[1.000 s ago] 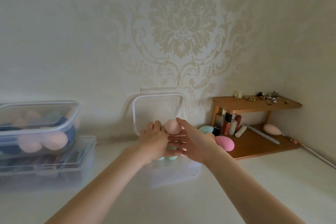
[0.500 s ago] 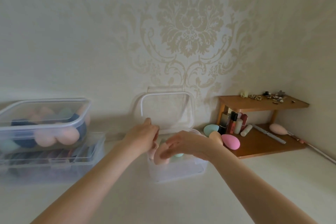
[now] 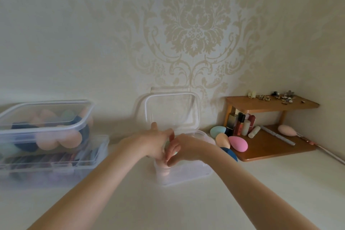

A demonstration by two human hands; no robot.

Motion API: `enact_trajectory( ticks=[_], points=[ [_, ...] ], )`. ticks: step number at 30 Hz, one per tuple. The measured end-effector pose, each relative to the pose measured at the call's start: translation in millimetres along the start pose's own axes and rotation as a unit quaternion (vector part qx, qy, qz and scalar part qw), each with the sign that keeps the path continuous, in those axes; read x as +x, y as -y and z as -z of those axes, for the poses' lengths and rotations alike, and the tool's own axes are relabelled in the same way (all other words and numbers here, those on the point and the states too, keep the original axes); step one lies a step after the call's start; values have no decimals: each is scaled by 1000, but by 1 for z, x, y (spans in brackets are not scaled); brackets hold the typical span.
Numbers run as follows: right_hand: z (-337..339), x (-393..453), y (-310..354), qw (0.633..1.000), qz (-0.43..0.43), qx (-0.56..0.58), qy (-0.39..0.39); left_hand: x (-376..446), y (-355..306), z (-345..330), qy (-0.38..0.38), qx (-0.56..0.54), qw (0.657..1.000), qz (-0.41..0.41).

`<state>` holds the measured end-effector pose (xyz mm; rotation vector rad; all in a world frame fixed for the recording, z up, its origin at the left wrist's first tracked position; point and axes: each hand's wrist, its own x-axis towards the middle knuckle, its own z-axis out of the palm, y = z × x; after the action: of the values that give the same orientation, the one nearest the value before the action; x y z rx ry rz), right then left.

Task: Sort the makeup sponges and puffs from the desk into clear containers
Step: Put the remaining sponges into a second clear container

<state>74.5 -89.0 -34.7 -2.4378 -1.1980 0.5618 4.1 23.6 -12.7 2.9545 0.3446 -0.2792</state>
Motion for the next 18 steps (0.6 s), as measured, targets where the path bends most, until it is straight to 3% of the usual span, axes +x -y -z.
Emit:
enact_trajectory(
  ticks=[4, 8, 10, 11, 13, 15, 18],
  points=[
    [15, -6, -12, 994, -28, 106, -16, 1, -7, -6, -20, 74, 997, 8],
    [48, -31, -23, 971, -4, 238, 6, 2, -7, -5, -12, 78, 997, 22],
    [67, -44, -31, 954, -19, 296, -39, 4, -7, -7, -17, 78, 996, 25],
    [74, -48, -36, 957, -44, 273, -82, 4, -7, -8, -19, 79, 996, 28],
    [79, -51, -48, 980, -123, 77, -139, 4, -9, -8, -18, 83, 996, 32],
    [71, -57, -56, 967, -184, -128, -118, 6, -11, -9, -15, 75, 996, 39],
    [49, -66, -67, 966, -180, -170, -76, 7, -11, -10, -16, 61, 997, 40]
  ],
)
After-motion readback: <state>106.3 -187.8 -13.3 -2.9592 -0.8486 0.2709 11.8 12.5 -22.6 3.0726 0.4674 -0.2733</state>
